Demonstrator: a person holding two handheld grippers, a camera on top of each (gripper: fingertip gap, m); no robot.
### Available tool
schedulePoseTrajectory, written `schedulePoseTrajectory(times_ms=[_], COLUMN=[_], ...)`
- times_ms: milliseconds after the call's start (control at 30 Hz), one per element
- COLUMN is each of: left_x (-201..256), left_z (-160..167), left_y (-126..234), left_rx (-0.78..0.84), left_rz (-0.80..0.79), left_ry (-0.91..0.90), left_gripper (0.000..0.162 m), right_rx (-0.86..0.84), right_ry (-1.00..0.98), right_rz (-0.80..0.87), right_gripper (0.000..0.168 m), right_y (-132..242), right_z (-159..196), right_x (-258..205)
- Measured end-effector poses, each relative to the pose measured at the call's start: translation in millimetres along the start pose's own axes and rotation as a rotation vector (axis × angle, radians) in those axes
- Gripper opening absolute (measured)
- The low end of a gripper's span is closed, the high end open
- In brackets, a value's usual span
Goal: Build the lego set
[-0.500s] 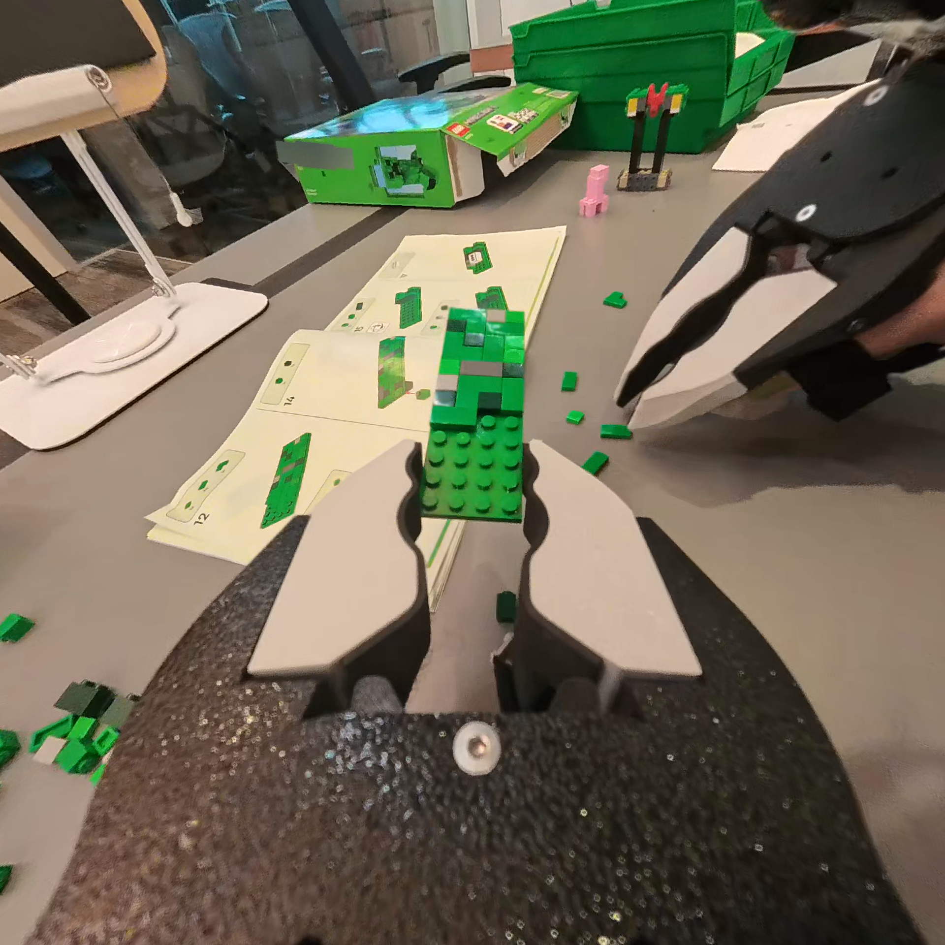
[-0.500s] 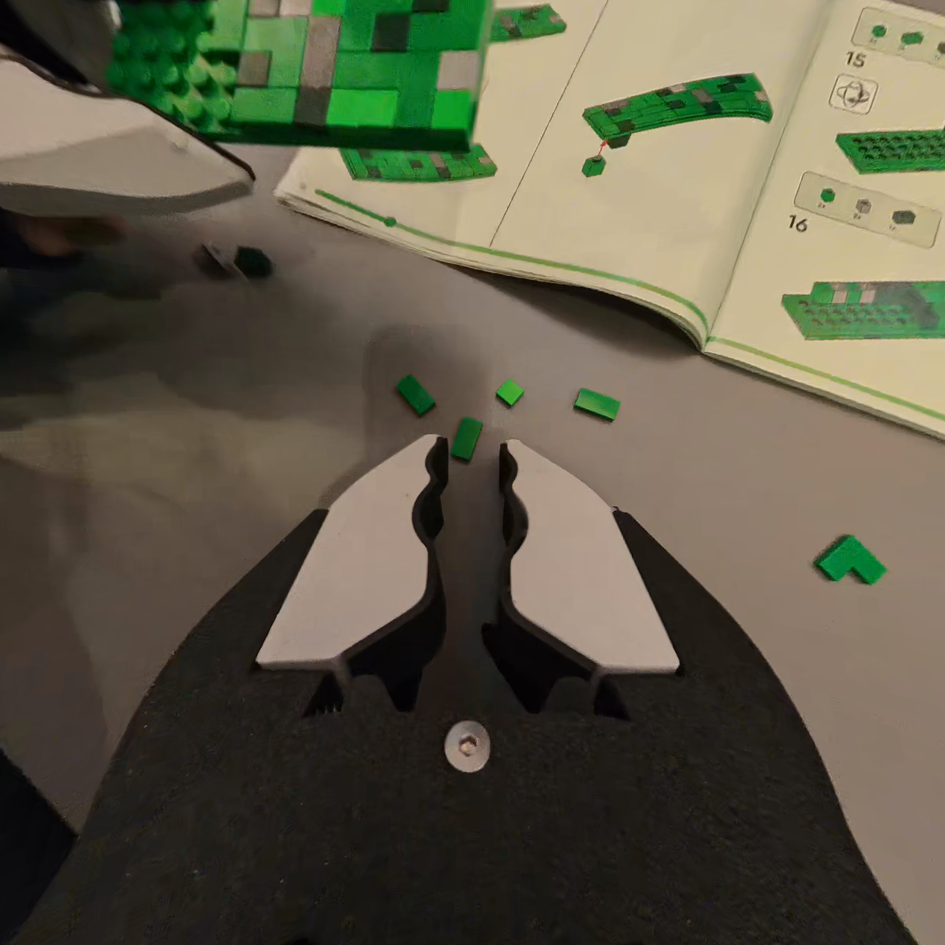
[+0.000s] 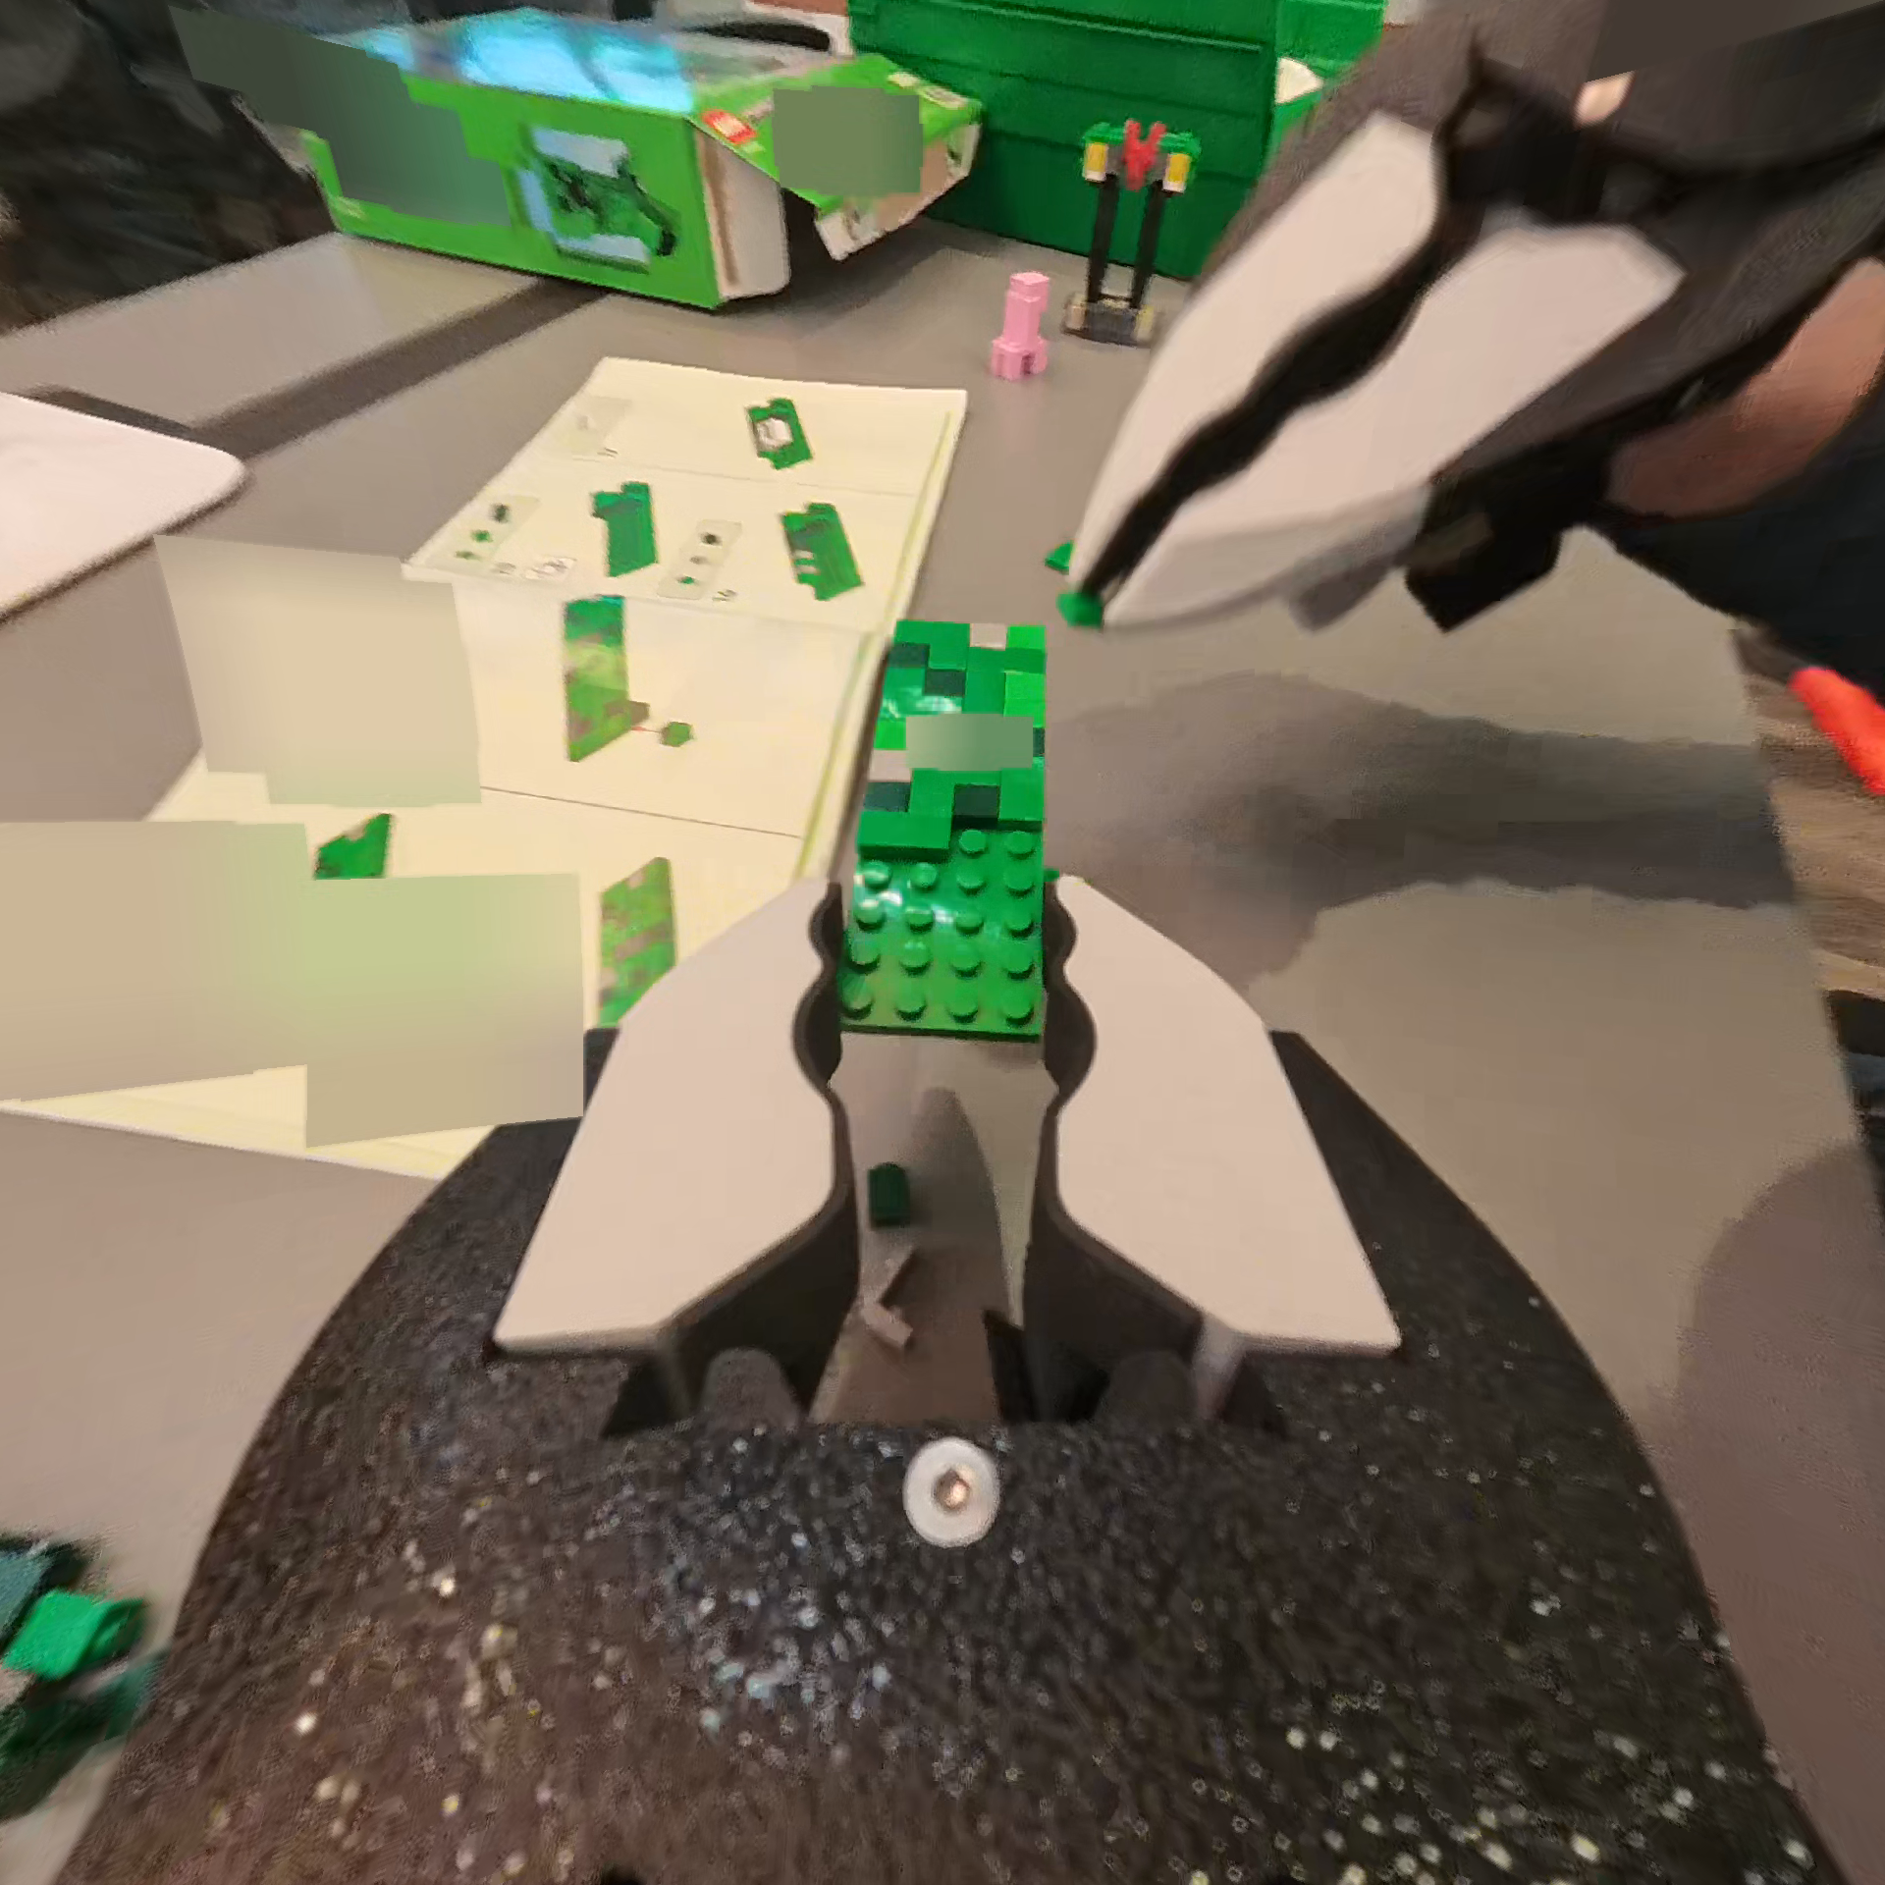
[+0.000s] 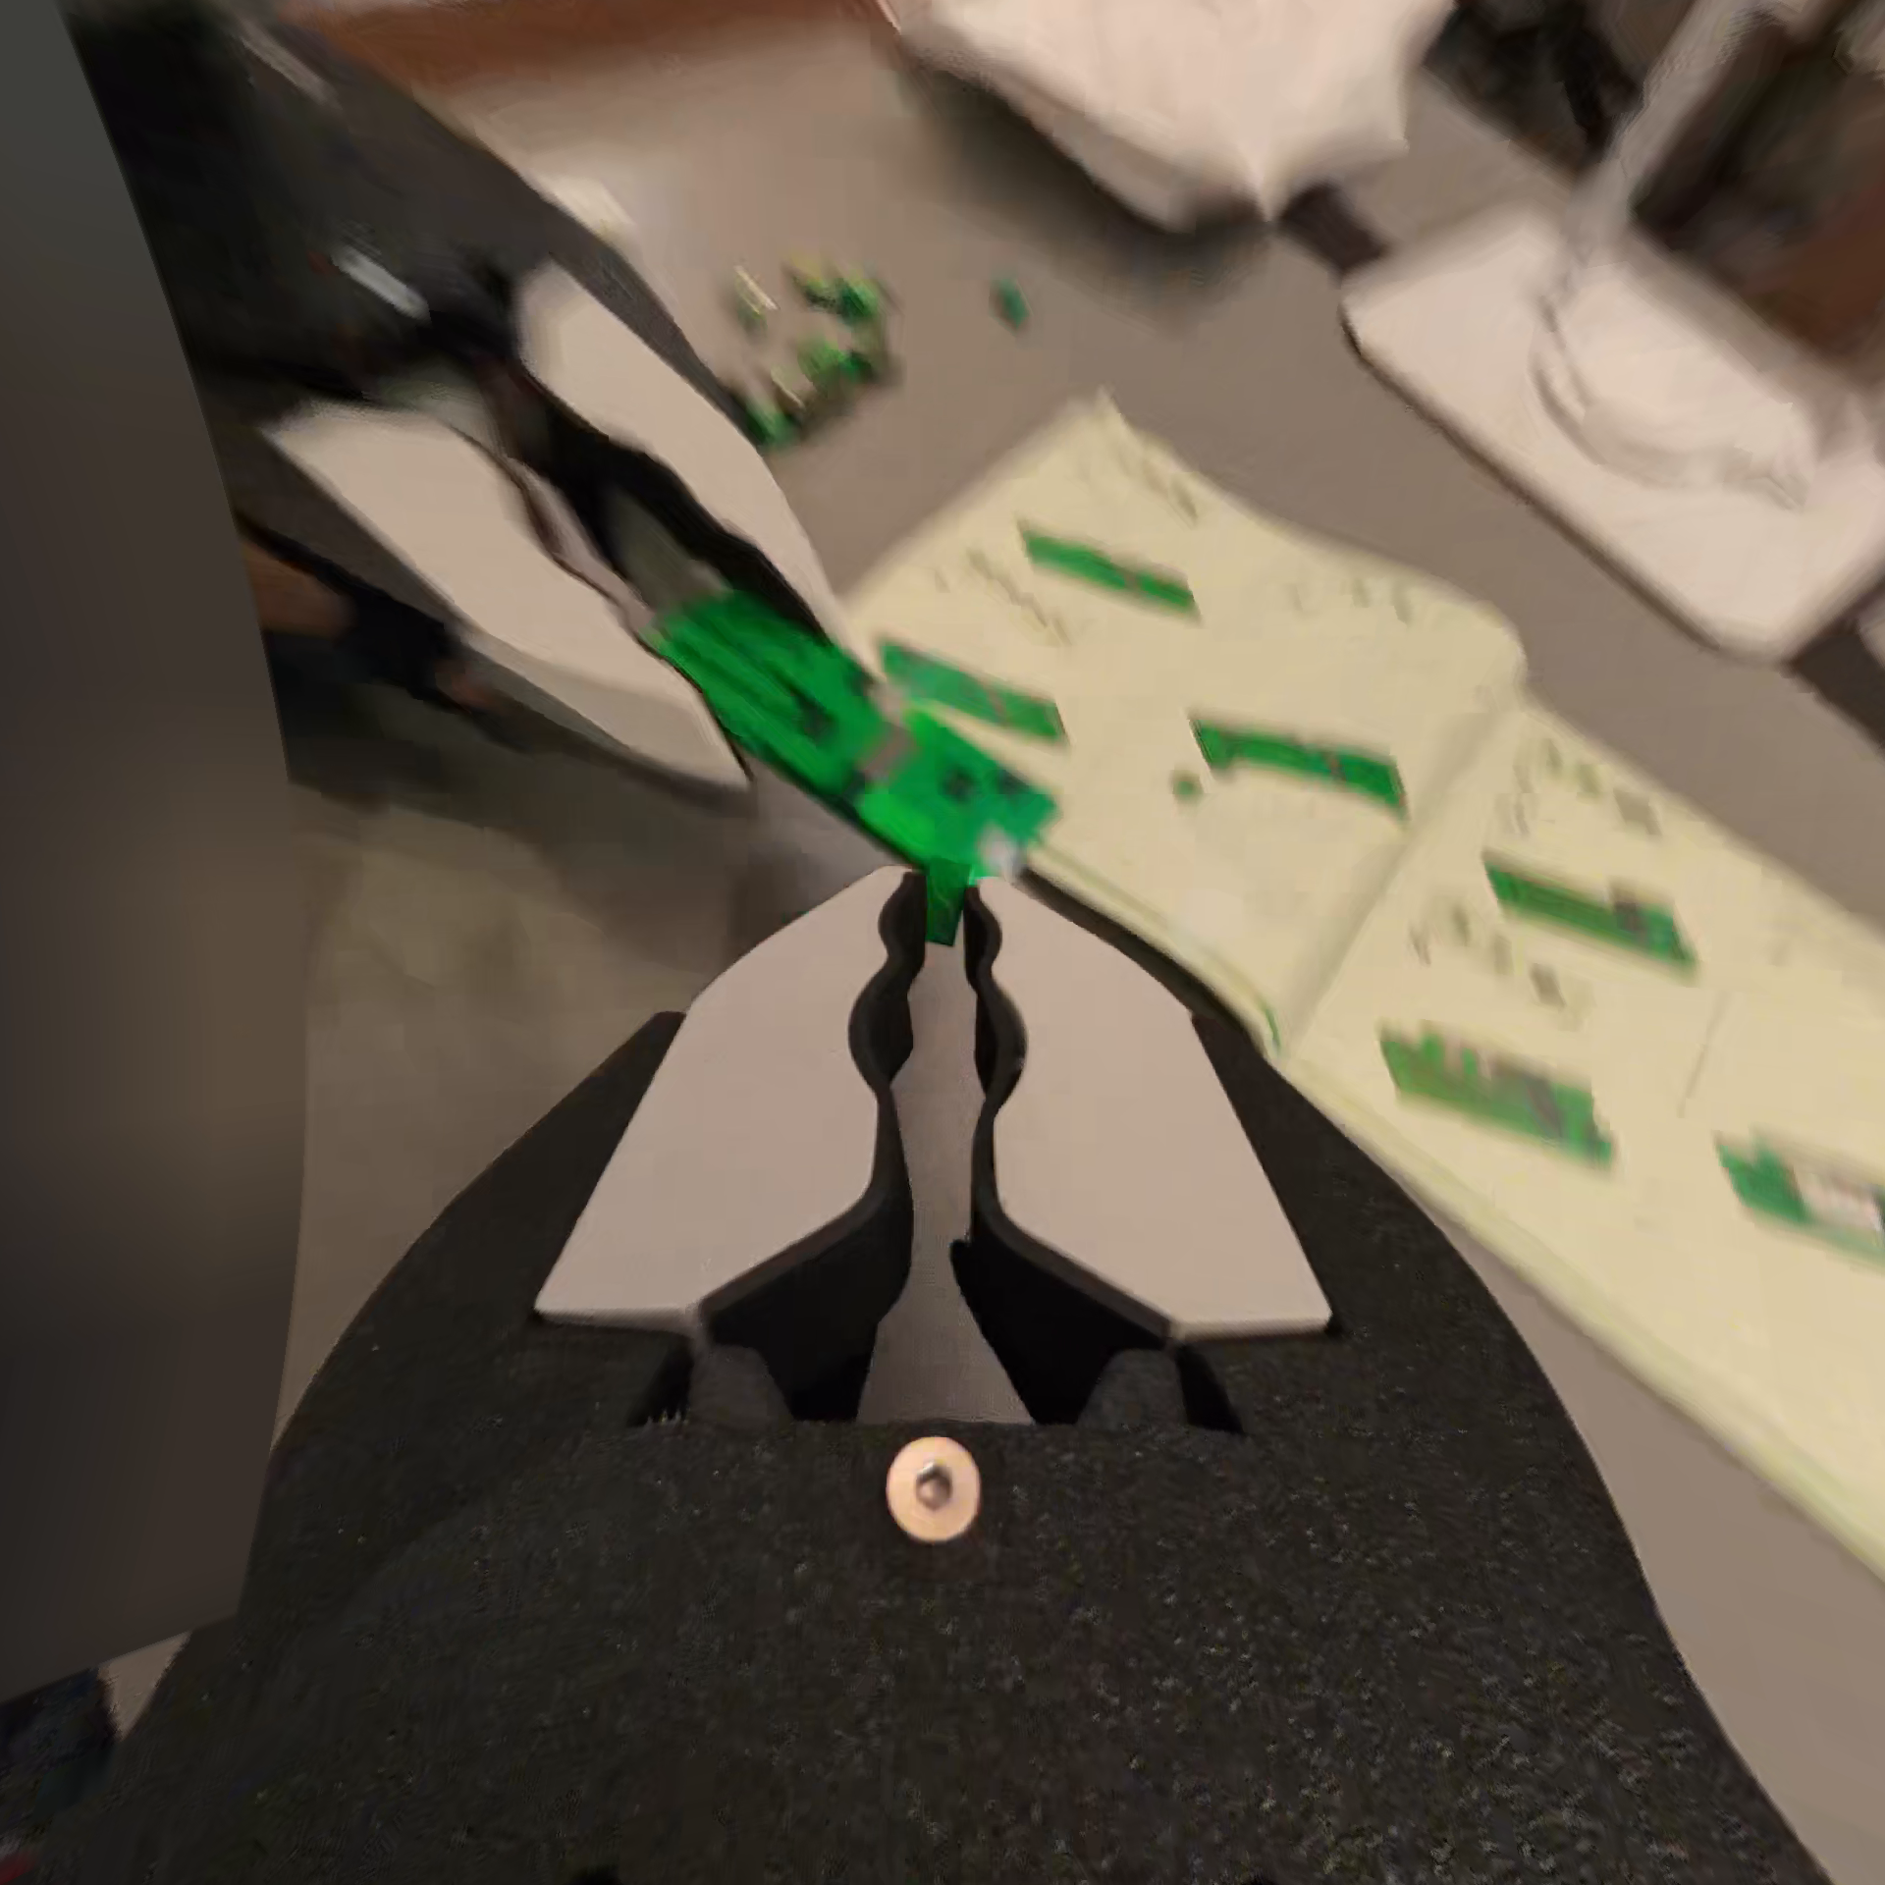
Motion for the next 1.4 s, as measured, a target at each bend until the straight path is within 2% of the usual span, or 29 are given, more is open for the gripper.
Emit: schedulePoseTrajectory(times_ms=[67, 200, 300, 500, 833, 1067, 1167, 1333, 1400], left_x=[3, 11, 15, 22, 26, 26, 27, 22, 17], left_z=[1, 2, 2, 2, 0, 0, 1, 1, 0], left_y=[-2, -4, -4, -4, -3, -3, -3, -3, -3], left_rx=[-0.018, -0.033, -0.036, -0.021, -0.003, -0.004, -0.004, -0.001, 0.014], left_rz=[0.078, 0.189, 0.219, 0.261, 0.281, 0.284, 0.288, 0.258, 0.244], left_ry=[0.029, 0.034, -0.004, -0.043, -0.079, -0.074, -0.070, -0.023, 0.036], left_gripper=[0.036, 0.036, 0.036, 0.036, 0.036, 0.036, 0.036, 0.036, 0.036], right_rx=[0.076, -0.093, -0.167, -0.225, -0.321, -0.329, -0.321, -0.244, -0.170], right_ry=[0.116, 0.360, 0.418, 0.454, 0.512, 0.540, 0.541, 0.554, 0.614], right_rz=[-0.172, -0.365, -0.469, -0.565, -0.585, -0.553, -0.532, -0.383, -0.263], right_gripper=[0.006, 0.006, 0.006, 0.006, 0.007, 0.009, 0.014, 0.020, 0.028], right_y=[5, -14, -25, -31, -31, -30, -29, -14, -8], right_z=[-19, -28, -29, -32, -31, -31, -31, -32, -28], right_x=[-6, -14, -17, -19, -26, -28, -27, -24, -29])
Point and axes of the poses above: each gripper's, where its closed fingertips meet, y back along the fingers, z out of its underside, x = y × z across the jaws, the point moved 8 cm from there along y, back along the fingers, and after that the axes turned 5 degrees about -z, right-handed, at the moved point
